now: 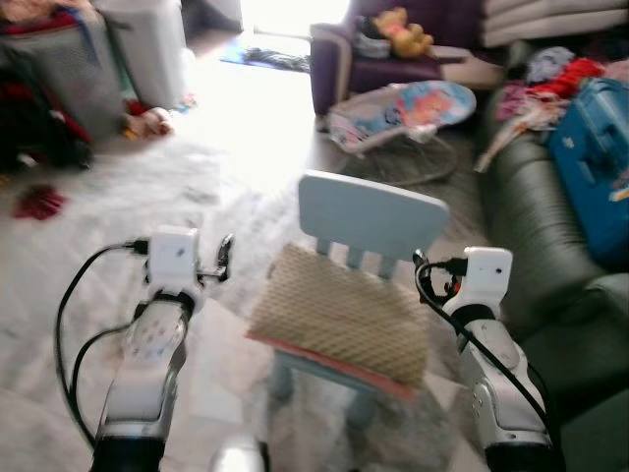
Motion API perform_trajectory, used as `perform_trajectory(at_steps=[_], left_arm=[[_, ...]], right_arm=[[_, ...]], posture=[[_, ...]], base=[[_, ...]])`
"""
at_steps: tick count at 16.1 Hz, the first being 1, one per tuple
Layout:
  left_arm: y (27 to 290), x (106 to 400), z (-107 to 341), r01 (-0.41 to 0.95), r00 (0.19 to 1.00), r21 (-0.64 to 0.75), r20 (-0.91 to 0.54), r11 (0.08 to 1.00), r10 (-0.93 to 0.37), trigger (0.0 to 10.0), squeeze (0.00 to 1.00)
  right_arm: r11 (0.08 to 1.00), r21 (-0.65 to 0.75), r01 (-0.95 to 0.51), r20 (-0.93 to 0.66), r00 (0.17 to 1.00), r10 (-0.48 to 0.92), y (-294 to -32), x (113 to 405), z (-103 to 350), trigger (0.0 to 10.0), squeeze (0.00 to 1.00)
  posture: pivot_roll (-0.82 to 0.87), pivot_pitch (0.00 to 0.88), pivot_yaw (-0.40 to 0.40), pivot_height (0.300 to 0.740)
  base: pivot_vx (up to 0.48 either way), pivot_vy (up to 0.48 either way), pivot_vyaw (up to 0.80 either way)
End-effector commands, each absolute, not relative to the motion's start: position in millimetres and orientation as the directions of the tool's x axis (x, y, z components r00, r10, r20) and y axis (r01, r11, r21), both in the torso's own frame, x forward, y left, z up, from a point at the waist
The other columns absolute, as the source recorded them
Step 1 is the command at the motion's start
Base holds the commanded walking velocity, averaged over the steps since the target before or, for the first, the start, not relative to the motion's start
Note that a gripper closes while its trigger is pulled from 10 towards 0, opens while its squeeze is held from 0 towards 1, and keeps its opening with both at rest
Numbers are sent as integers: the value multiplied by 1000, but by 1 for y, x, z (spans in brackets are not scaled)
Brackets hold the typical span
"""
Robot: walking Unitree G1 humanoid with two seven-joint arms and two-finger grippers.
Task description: Move the pillow to the sofa
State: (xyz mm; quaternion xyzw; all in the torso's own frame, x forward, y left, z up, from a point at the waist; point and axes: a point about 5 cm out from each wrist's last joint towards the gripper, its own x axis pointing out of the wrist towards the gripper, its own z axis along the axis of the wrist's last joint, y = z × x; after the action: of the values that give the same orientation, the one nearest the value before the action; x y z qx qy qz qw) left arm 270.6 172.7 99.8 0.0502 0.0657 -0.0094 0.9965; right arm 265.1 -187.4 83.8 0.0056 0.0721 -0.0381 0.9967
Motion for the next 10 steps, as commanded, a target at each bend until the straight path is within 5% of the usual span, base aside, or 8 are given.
perform_trajectory(at_steps=[1,7,10], left_arm=[[166,271,102,46,991,103,-126,994,-32,10000,0],[167,273,107,75,992,60,-107,995,-68,10000,0],[162,272,105,74,991,43,-113,996,-69,10000,0]], right_arm=[[988,-15,152,-165,974,-152,-202,256,80,10000,0],[983,-182,23,-124,991,-46,-180,265,93,10000,0],[992,-124,7,-133,991,-24,-177,265,95,10000,0]], posture=[[-19,0,1,740],[-20,0,-23,740],[-28,0,-29,740]], base=[[0,0,0],[0,0,0],[165,0,0]])
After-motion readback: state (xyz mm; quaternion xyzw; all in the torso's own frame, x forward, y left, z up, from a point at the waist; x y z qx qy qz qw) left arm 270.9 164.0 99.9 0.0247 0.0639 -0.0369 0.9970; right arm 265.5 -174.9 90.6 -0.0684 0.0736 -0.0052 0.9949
